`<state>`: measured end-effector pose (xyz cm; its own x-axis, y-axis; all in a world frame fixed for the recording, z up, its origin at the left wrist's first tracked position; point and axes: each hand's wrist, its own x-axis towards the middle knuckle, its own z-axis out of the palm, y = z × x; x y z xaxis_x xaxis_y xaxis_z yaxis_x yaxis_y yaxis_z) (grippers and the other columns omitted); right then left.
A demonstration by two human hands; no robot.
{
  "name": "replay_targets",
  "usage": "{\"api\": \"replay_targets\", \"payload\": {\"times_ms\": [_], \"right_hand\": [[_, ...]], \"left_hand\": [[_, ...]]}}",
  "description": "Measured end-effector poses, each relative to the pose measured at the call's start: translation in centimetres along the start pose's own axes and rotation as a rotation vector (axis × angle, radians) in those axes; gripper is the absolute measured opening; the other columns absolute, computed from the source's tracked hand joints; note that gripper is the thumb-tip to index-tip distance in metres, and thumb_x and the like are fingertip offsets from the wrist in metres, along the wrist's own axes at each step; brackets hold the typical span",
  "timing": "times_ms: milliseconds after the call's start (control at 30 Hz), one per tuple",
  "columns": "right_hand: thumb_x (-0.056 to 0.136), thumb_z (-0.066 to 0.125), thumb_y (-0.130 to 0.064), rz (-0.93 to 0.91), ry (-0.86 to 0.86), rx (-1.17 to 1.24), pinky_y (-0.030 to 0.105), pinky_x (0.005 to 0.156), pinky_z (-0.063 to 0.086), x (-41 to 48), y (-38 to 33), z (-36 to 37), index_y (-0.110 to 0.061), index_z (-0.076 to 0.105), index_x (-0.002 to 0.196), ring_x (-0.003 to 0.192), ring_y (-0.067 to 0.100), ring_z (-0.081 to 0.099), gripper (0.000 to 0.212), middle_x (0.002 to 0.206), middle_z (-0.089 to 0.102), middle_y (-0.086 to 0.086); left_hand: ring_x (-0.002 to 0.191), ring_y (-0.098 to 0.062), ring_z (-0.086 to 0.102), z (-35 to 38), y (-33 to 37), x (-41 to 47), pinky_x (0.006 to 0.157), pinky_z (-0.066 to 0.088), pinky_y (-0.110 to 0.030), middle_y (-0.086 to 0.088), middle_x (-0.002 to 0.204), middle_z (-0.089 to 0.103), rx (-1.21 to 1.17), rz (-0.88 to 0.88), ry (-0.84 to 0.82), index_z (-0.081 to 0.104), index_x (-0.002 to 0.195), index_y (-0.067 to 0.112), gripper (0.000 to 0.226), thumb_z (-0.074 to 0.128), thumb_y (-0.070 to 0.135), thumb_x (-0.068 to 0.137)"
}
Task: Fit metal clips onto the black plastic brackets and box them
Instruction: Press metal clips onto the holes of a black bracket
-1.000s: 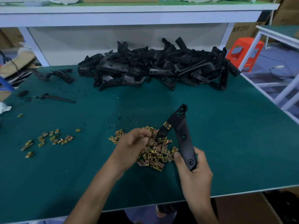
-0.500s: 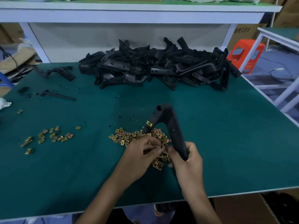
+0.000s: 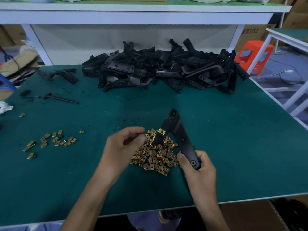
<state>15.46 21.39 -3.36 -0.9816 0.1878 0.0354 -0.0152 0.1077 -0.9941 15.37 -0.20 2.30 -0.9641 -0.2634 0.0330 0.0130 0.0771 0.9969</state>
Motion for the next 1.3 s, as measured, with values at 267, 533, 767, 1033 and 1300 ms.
{"api": "replay_targets", "payload": {"times_ms": [267,533,767,1033,1300], "right_hand": [[0.074,0.084,-0.04,-0.035,-0.019,0.032,0.023,0.048,0.031,-0.5,-0.7,0.0,-0.024,0.062,0.075,0.056,0.009,0.036,0.027,0.06,0.043,-0.004],[0.072,0.078,-0.045,-0.053,-0.068,0.076,0.016,0.052,0.041,-0.8,-1.6,0.2,-0.038,0.073,0.092,0.054,0.004,0.052,0.022,0.058,0.058,-0.001],[0.074,0.076,-0.048,-0.057,-0.077,0.047,0.016,0.054,0.044,-0.9,-1.6,0.2,-0.042,0.074,0.097,0.055,0.004,0.056,0.023,0.06,0.061,-0.003],[0.079,0.076,-0.043,-0.07,-0.09,0.049,0.013,0.054,0.043,-1.1,-1.5,0.1,-0.039,0.076,0.096,0.056,0.002,0.054,0.017,0.059,0.06,-0.006],[0.078,0.075,-0.047,-0.071,-0.109,0.029,0.016,0.054,0.043,-1.0,-1.3,0.0,-0.04,0.075,0.096,0.056,0.005,0.054,0.02,0.058,0.058,-0.004]], "left_hand": [[0.083,-0.006,0.068,1.1,2.7,1.1,0.075,0.053,-0.016,0.001,0.094,0.078,-0.132,0.014,-0.036,0.081,0.097,0.032,0.018,0.072,0.018,0.09],[0.091,-0.012,0.072,1.4,3.6,1.1,0.081,0.055,-0.02,-0.002,0.099,0.079,-0.12,0.013,-0.077,0.08,0.101,0.024,0.019,0.068,0.011,0.094],[0.091,-0.015,0.074,1.6,3.5,0.7,0.078,0.055,-0.019,-0.002,0.095,0.079,-0.067,0.008,-0.091,0.08,0.098,0.021,0.018,0.07,0.008,0.092],[0.077,-0.013,0.066,1.3,3.3,1.0,0.07,0.054,-0.02,-0.004,0.083,0.074,-0.228,-0.055,-0.008,0.08,0.089,0.025,0.022,0.071,0.006,0.09],[0.081,-0.014,0.065,1.4,3.2,0.8,0.078,0.054,-0.022,-0.008,0.086,0.074,-0.13,-0.015,-0.031,0.079,0.091,0.028,0.019,0.074,0.01,0.089]]}}
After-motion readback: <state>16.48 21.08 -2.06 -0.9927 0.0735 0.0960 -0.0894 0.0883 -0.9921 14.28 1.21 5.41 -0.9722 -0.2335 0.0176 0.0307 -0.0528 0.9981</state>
